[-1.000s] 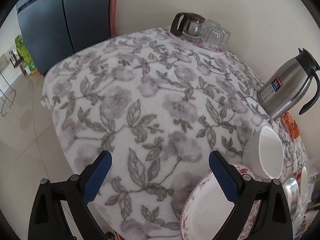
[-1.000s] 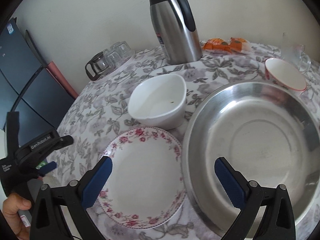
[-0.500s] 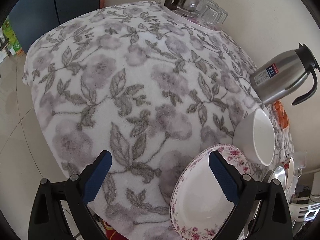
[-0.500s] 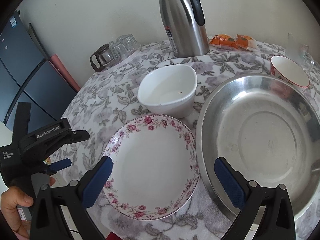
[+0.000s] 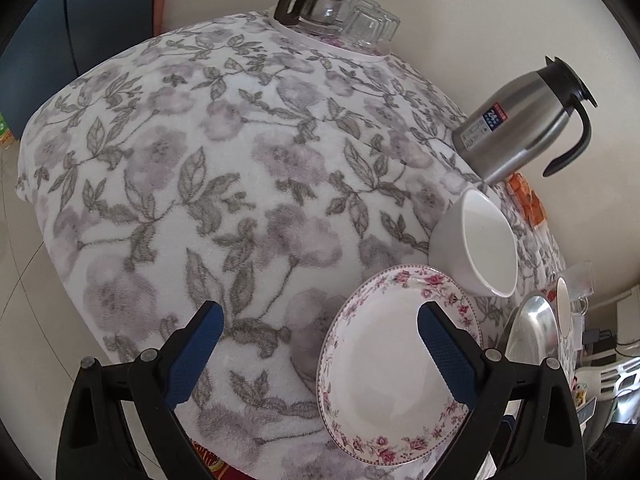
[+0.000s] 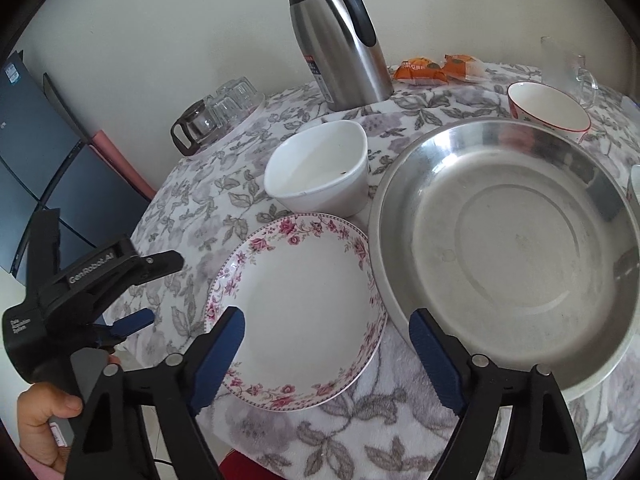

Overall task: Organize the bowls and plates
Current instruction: 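Close both tools on the pink floral plate rim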

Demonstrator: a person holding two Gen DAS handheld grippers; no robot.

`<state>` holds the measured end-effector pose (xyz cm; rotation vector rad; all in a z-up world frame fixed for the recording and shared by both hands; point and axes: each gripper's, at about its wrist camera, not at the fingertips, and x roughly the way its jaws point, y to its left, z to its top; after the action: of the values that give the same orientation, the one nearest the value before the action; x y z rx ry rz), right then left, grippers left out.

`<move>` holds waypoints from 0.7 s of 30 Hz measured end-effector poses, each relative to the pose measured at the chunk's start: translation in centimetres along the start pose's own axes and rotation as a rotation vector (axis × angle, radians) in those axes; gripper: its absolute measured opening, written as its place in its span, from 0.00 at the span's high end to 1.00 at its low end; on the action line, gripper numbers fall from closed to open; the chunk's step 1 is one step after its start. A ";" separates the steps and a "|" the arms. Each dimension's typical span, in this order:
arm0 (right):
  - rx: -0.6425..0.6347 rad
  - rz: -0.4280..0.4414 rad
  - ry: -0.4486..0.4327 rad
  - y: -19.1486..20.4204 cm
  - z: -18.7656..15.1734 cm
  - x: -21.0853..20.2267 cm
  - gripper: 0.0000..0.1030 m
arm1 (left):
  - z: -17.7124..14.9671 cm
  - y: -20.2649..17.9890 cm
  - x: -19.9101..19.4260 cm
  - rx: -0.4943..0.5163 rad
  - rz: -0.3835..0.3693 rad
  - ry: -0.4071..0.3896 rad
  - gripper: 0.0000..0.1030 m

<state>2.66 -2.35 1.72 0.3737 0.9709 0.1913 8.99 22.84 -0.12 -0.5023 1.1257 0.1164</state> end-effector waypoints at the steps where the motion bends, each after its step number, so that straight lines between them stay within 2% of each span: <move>1: -0.002 0.006 -0.002 0.1 -0.1 -0.2 0.20 | -0.1 -0.2 0.1 0.011 -0.007 0.006 0.05; 4: -0.007 0.040 0.006 0.6 -0.6 -0.4 0.27 | -0.4 -0.5 0.3 0.035 -0.026 0.016 0.05; 9: 0.005 0.050 0.031 1.0 -1.6 -0.2 0.37 | -0.7 -0.7 0.7 0.057 -0.033 0.029 0.05; 14: 0.075 0.019 0.048 -0.4 -2.3 0.6 0.47 | -1.0 -0.7 1.2 0.067 -0.037 0.045 0.07; 15: 0.088 0.007 0.047 -0.7 -2.4 0.8 0.49 | -1.0 -0.8 1.4 0.073 -0.036 0.048 0.08; 17: 0.103 -0.010 0.048 -1.0 -2.5 1.1 0.52 | -1.0 -1.0 1.8 0.083 -0.041 0.060 0.19; 21: 0.140 -0.024 0.072 -1.8 -2.9 2.2 0.60 | -1.1 -1.4 2.9 0.095 -0.051 0.086 0.23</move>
<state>1.47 -2.60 -2.18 0.4866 1.0625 0.1161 9.80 20.66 -2.65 -0.4550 1.1957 -0.0033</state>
